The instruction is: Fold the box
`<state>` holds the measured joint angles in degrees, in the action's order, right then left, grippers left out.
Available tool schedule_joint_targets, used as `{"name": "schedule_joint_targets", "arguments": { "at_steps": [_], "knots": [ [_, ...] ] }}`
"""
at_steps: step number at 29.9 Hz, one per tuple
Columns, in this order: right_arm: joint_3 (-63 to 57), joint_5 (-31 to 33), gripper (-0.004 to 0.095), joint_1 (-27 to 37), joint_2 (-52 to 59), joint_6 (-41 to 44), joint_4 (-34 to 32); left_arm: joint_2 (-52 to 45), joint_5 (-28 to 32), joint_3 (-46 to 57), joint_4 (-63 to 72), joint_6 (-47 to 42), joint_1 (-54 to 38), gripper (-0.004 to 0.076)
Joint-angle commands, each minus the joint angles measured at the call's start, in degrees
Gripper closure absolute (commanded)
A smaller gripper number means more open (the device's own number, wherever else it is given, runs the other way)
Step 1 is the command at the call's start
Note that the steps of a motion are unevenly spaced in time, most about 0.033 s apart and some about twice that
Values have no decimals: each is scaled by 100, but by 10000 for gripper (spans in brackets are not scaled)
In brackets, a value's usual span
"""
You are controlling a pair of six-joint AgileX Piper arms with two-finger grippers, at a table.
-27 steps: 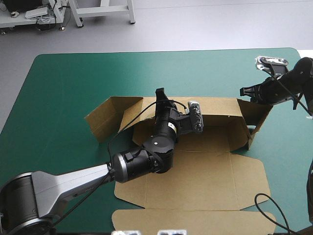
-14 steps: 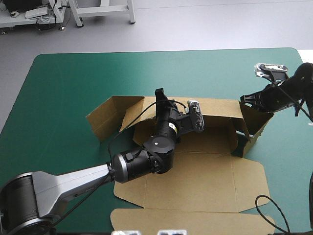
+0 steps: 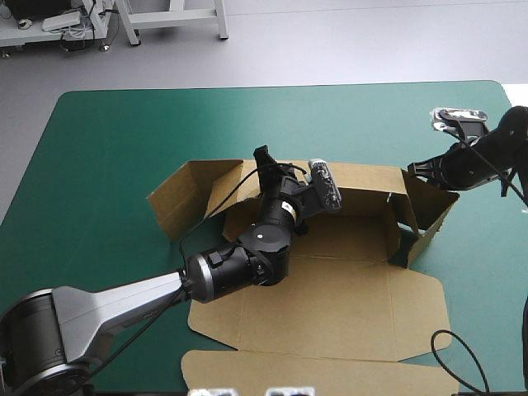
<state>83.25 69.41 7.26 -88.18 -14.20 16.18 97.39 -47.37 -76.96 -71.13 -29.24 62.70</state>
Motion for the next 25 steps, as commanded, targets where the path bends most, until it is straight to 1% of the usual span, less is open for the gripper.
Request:
{"name": "schedule_joint_targets", "arguments": {
  "at_steps": [1, 10, 17, 22, 25],
  "knots": [
    [151, 204, 926, 23, 272, -80, 34, -239, -290, -142, 12, -329, -145, 733],
    [150, -15, 926, 23, 272, -80, 34, -296, -252, -625, -20, -329, -159, 733],
    [150, -92, 926, 342, 272, -111, 213, -408, -241, -645, -194, -329, -167, 733],
    [150, -145, 926, 598, 272, -363, 811, -408, -241, -645, -193, -329, -167, 733],
    [150, -242, 927, 641, 272, -441, 1168, -408, -241, -645, -204, -329, -167, 733]
  ]
}}
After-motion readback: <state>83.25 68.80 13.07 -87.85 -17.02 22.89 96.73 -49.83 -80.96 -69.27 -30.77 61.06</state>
